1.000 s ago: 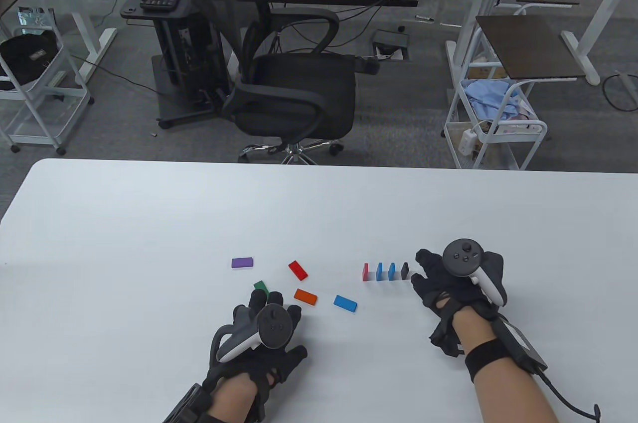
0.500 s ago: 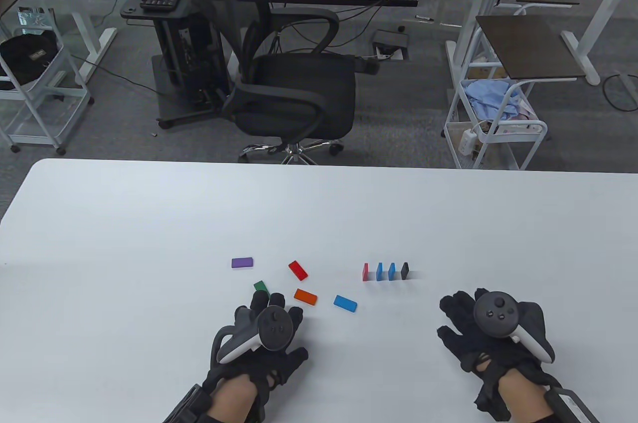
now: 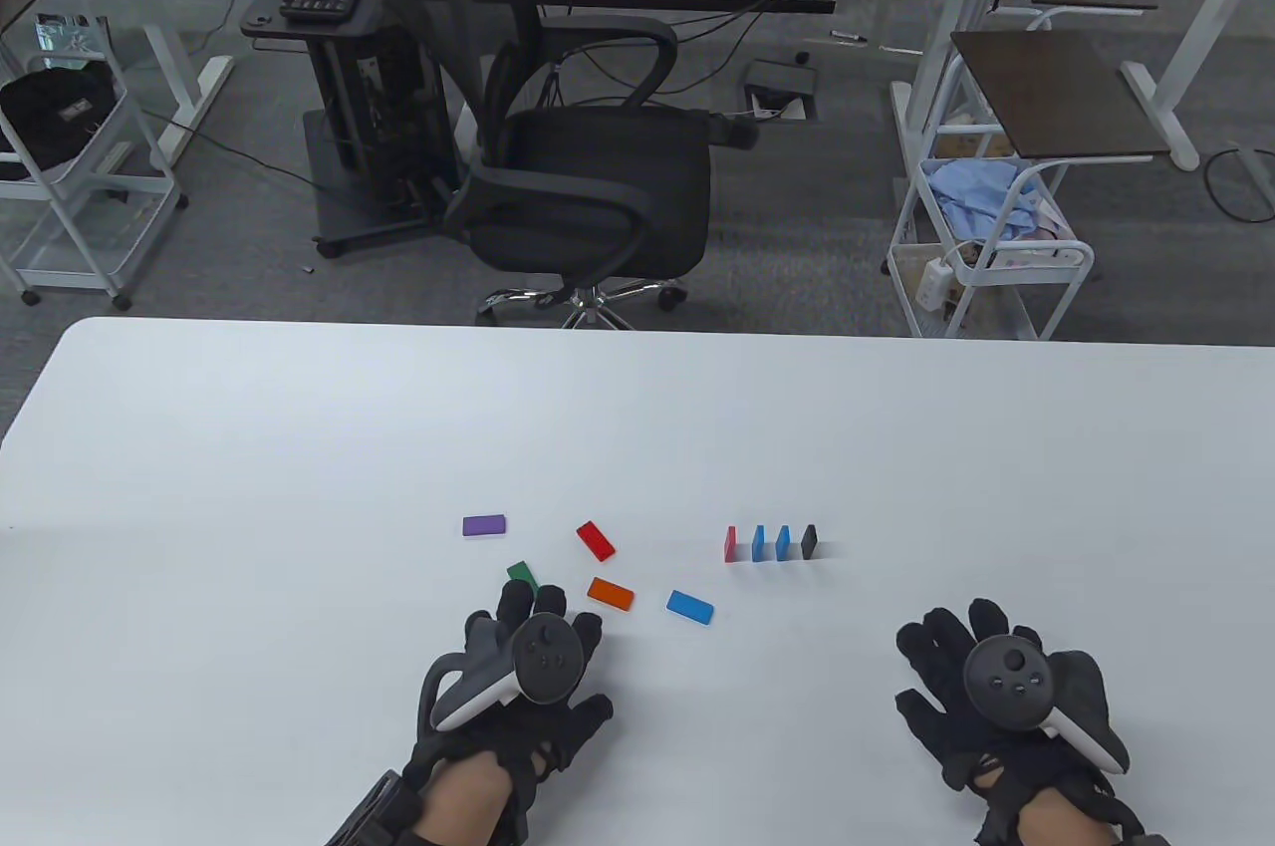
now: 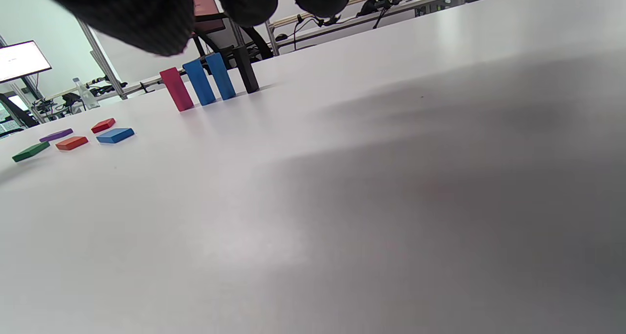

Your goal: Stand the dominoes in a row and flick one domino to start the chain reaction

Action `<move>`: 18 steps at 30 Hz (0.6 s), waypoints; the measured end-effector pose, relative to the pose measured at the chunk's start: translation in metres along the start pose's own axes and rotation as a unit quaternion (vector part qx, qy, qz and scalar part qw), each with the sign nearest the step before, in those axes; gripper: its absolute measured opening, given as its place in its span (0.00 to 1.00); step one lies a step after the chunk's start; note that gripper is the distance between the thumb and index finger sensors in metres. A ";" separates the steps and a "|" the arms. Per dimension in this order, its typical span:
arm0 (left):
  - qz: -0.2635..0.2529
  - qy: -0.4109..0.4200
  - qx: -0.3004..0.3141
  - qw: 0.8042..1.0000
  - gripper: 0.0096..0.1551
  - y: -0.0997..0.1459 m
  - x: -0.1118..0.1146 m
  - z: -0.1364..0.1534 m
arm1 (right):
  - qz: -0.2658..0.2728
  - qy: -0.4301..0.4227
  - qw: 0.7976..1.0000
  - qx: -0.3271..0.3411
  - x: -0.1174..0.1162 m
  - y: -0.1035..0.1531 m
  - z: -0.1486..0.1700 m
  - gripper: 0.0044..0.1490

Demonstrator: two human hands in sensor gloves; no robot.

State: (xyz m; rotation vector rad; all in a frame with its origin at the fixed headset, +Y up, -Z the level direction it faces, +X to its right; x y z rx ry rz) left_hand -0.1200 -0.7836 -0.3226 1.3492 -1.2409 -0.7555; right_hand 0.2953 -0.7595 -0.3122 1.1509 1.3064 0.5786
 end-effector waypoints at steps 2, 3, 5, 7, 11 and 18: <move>-0.006 -0.001 -0.002 1.000 0.47 0.000 -0.001 0.000 | 0.004 -0.010 1.000 0.010 0.002 0.001 -0.003 0.40; -0.009 -0.004 -0.002 1.000 0.47 0.000 -0.001 -0.001 | 0.008 -0.009 1.000 0.014 0.003 0.002 -0.004 0.40; -0.014 -0.007 -0.006 1.000 0.47 0.000 -0.002 0.000 | 0.014 -0.003 1.000 0.019 0.005 0.004 -0.007 0.40; -0.016 -0.009 -0.008 1.000 0.47 0.000 -0.002 0.001 | 0.015 -0.003 1.000 0.020 0.008 0.006 -0.009 0.40; -0.015 -0.011 -0.011 1.000 0.48 0.000 -0.001 0.002 | 0.022 -0.011 0.999 0.023 0.010 0.008 -0.010 0.40; -0.027 -0.019 -0.045 0.998 0.49 0.000 -0.016 0.002 | 0.006 -0.017 0.999 0.030 0.009 0.008 -0.013 0.40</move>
Point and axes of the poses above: the tracker on the back of each hand, its own z axis roughly to the little-finger side, its own y axis roughly from the fingertips to the wrist, x = y × z, the point moved 3 cm from there along -y, roughly from the wrist to the fingertips, and after that the axes turned 14 degrees about -z, right-handed, at the moved point
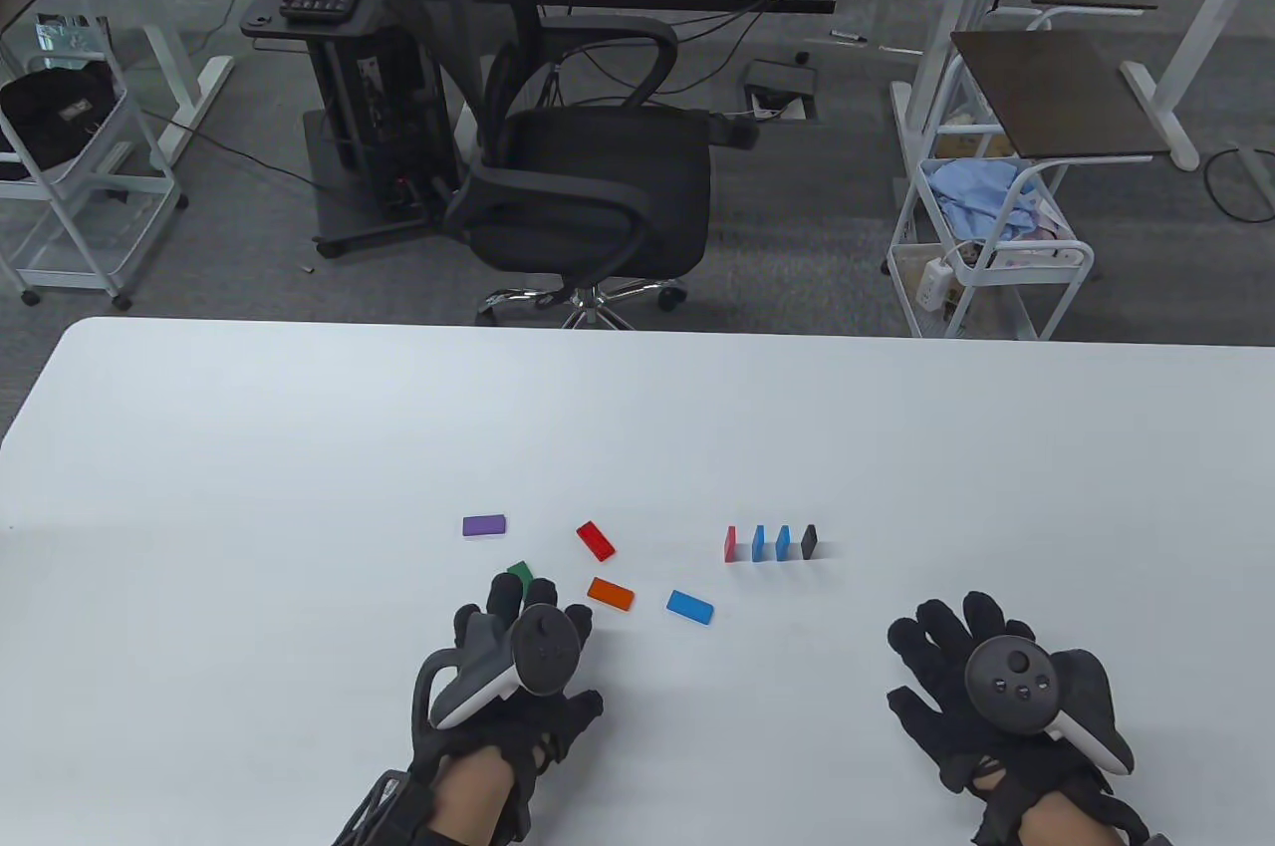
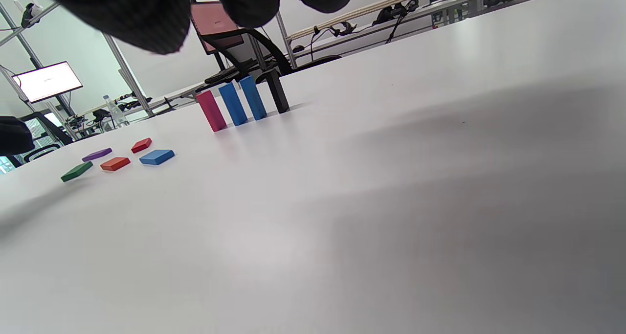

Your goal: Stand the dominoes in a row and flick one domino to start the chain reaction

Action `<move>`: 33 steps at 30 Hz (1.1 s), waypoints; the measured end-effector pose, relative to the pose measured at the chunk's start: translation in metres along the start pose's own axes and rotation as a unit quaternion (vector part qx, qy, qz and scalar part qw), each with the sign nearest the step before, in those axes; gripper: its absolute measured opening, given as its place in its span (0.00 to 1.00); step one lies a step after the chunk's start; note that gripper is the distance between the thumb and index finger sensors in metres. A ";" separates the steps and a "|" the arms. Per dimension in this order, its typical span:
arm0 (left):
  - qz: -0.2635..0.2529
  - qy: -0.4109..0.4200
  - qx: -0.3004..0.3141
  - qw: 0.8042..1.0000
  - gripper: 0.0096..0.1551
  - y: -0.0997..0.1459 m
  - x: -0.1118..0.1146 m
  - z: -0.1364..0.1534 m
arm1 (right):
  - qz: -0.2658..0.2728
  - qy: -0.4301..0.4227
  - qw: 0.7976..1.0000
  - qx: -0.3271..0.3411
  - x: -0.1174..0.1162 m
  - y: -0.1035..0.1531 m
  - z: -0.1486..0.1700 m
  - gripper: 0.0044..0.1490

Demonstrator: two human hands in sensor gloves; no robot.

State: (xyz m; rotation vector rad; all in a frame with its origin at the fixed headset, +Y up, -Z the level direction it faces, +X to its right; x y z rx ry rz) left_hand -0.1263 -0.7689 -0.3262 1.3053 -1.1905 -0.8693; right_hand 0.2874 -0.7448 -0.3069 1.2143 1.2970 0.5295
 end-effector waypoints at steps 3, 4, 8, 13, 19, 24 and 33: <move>-0.001 -0.008 0.003 1.000 0.49 -0.002 -0.006 -0.003 | 0.000 -0.007 1.000 0.004 0.003 0.001 0.000 0.40; 0.002 -0.013 0.002 1.000 0.50 -0.004 -0.008 -0.004 | 0.001 -0.008 1.000 0.003 0.003 0.002 0.000 0.40; -0.001 -0.038 0.007 0.999 0.50 -0.016 -0.016 -0.012 | 0.000 -0.013 1.000 0.003 0.004 0.003 0.002 0.40; -0.001 -0.047 0.020 0.999 0.49 -0.034 -0.019 -0.031 | -0.002 -0.016 1.000 0.006 0.004 0.002 0.002 0.40; -0.002 -0.066 0.052 0.996 0.48 -0.061 -0.016 -0.065 | -0.006 -0.024 1.000 0.003 0.003 0.002 0.004 0.39; 0.000 -0.078 0.074 0.994 0.45 -0.079 -0.006 -0.088 | -0.008 -0.029 1.000 0.001 0.003 0.002 0.007 0.39; 0.008 -0.110 0.103 0.989 0.40 -0.100 0.017 -0.111 | -0.005 -0.035 0.999 0.002 0.005 0.003 0.008 0.39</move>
Point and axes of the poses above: the tracker on the back of each hand, its own z axis roughly to the little-finger side, its own y axis roughly from the fingertips to the wrist, x = y × z, the point moved 3 cm from there along -y, roughly from the wrist to the fingertips, and after that the axes turned 14 degrees about -z, right-handed, at the moved point
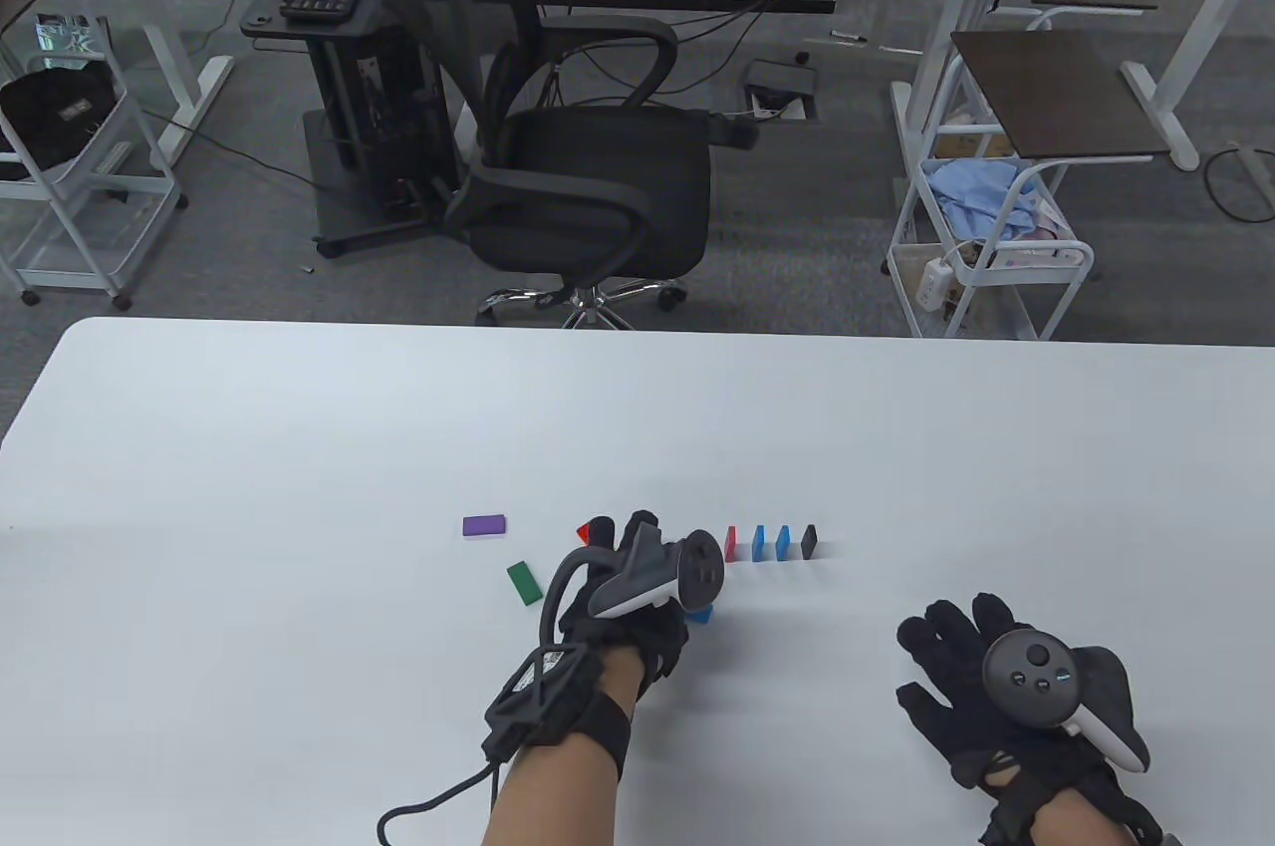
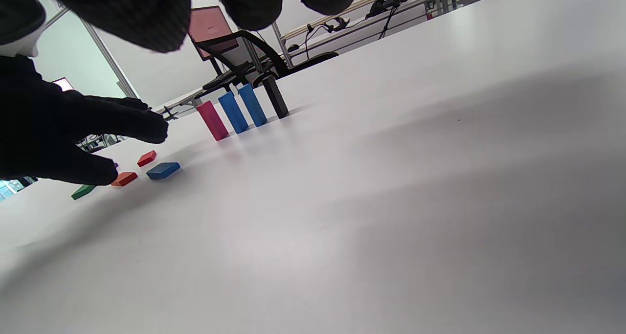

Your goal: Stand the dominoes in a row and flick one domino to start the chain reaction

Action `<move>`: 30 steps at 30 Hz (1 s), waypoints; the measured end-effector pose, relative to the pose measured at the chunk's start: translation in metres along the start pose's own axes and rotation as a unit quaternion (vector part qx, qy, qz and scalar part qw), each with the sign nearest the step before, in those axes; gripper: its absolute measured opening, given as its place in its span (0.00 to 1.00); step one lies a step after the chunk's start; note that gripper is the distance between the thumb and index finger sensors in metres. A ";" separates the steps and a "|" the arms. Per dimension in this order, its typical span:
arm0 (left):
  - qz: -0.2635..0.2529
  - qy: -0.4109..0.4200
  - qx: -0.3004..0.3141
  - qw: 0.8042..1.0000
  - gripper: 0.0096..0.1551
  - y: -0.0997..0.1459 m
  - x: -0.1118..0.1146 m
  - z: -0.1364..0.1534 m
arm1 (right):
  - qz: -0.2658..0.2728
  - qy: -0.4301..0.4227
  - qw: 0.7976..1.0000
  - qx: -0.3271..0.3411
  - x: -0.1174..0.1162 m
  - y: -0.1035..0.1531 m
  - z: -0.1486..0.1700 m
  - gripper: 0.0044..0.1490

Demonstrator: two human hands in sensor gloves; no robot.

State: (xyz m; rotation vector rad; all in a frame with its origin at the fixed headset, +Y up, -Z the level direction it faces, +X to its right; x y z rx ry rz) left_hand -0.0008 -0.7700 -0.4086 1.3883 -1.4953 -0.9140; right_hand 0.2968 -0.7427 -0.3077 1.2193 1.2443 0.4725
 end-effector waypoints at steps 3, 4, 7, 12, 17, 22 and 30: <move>-0.003 -0.013 0.010 1.000 0.39 -0.008 0.003 -0.008 | -0.005 -0.001 1.000 -0.001 -0.001 -0.001 0.000 0.39; -0.002 -0.021 0.015 1.000 0.39 -0.010 0.004 -0.011 | -0.005 -0.001 1.000 -0.001 -0.001 -0.001 0.000 0.39; -0.008 -0.041 0.032 0.999 0.39 -0.015 0.006 -0.019 | -0.007 -0.002 1.000 -0.003 -0.002 -0.001 0.001 0.39; 0.002 -0.075 0.051 0.996 0.39 -0.021 0.013 -0.028 | -0.010 -0.004 1.000 -0.008 -0.002 -0.002 0.003 0.39; -0.001 -0.120 0.078 0.990 0.36 -0.023 0.010 -0.035 | -0.010 -0.005 1.000 -0.013 -0.002 -0.001 0.003 0.39; -0.007 -0.162 0.107 0.981 0.33 -0.025 0.010 -0.046 | -0.013 -0.004 1.000 -0.018 -0.003 -0.001 0.004 0.39; -0.023 -0.210 0.142 0.967 0.32 -0.025 0.010 -0.058 | -0.015 -0.004 1.000 -0.025 -0.002 0.000 0.007 0.39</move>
Point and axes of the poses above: the tracker on the back of each hand, its own z axis roughly to the little-finger side, its own y axis roughly from the fingertips to the wrist, x = y × z, the point moved 3 cm from there along -y, roughly from the wrist to the fingertips, and after that the axes turned 14 degrees about -z, right-handed, at the moved point
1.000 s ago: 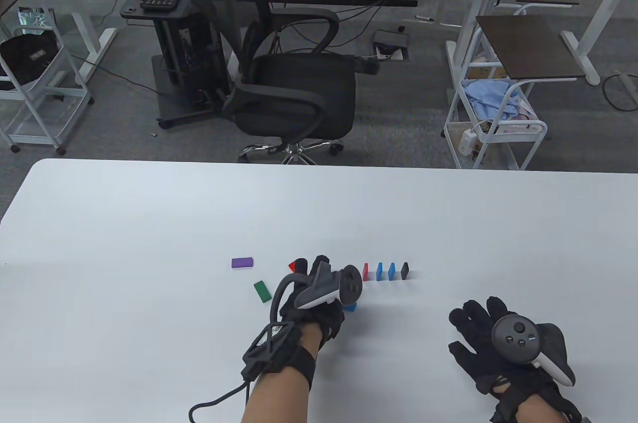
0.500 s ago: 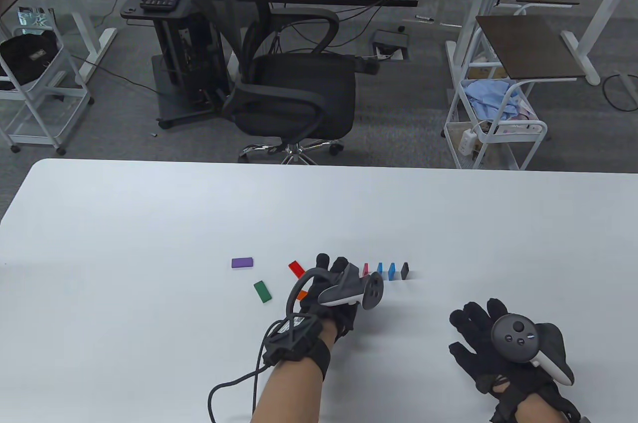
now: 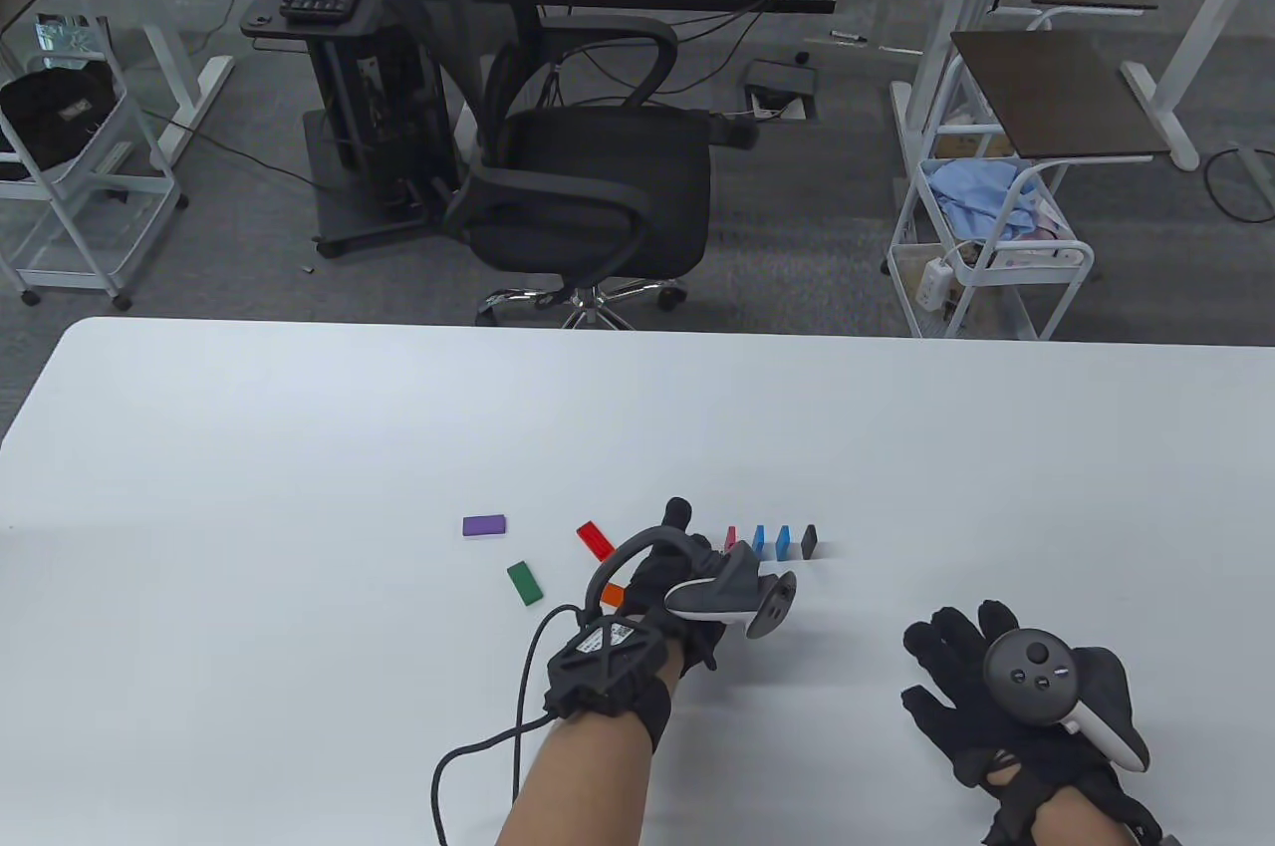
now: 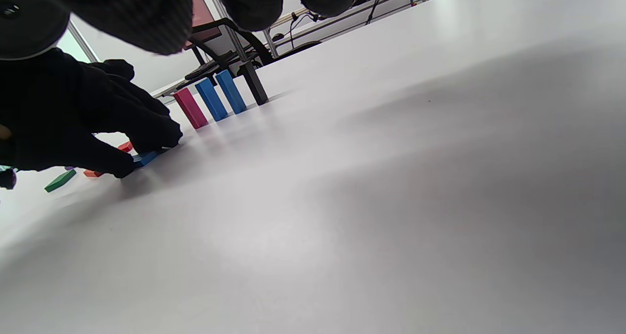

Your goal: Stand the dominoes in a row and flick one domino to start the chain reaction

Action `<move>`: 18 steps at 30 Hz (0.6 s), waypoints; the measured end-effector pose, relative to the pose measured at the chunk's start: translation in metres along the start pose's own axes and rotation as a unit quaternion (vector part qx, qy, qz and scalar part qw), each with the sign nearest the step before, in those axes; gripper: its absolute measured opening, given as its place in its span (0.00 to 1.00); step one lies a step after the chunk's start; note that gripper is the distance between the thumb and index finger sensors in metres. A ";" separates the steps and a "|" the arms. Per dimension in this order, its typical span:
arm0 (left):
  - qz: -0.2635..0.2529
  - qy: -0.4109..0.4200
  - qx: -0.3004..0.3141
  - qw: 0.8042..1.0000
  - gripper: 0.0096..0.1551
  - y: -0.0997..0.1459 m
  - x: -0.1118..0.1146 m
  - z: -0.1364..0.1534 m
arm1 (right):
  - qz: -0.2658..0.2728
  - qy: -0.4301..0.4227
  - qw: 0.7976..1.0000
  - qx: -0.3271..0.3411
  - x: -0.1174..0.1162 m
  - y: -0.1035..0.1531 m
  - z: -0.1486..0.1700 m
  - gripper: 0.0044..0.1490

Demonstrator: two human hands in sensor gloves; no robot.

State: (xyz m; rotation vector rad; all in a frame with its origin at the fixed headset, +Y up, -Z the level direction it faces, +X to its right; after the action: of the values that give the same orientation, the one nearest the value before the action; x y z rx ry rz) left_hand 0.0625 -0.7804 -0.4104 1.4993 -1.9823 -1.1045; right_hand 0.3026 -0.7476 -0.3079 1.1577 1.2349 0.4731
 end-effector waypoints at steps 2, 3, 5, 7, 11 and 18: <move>-0.002 0.001 0.002 1.000 0.32 0.000 0.000 -0.001 | -0.001 -0.001 1.000 -0.002 0.000 0.000 0.001 0.39; -0.003 0.002 0.002 1.000 0.31 0.001 0.000 -0.001 | 0.000 -0.001 1.000 -0.002 0.001 0.000 0.001 0.39; -0.007 0.006 0.002 1.000 0.32 0.002 0.000 -0.001 | 0.001 -0.002 1.000 -0.003 0.001 0.001 0.002 0.40; -0.012 0.005 0.004 1.000 0.32 0.003 0.001 -0.002 | 0.000 -0.004 1.000 -0.003 0.001 0.001 0.002 0.39; -0.002 0.021 0.001 1.000 0.34 0.007 0.004 0.000 | 0.001 -0.004 1.000 -0.001 0.001 0.000 0.002 0.40; -0.030 0.092 -0.058 0.994 0.35 0.026 -0.011 0.027 | 0.002 0.001 1.000 0.005 0.002 0.002 0.002 0.39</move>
State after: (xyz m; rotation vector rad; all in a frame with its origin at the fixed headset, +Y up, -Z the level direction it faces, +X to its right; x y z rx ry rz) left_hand 0.0311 -0.7585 -0.4047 1.5480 -1.7324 -1.0458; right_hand 0.3061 -0.7460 -0.3077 1.1683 1.2369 0.4724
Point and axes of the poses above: the tracker on the back of each hand, its own z axis roughly to the little-finger side, its own y axis roughly from the fingertips to the wrist, x = y × z, the point moved 3 cm from there along -y, roughly from the wrist to the fingertips, and after that the axes turned 14 degrees about -z, right-handed, at the moved point
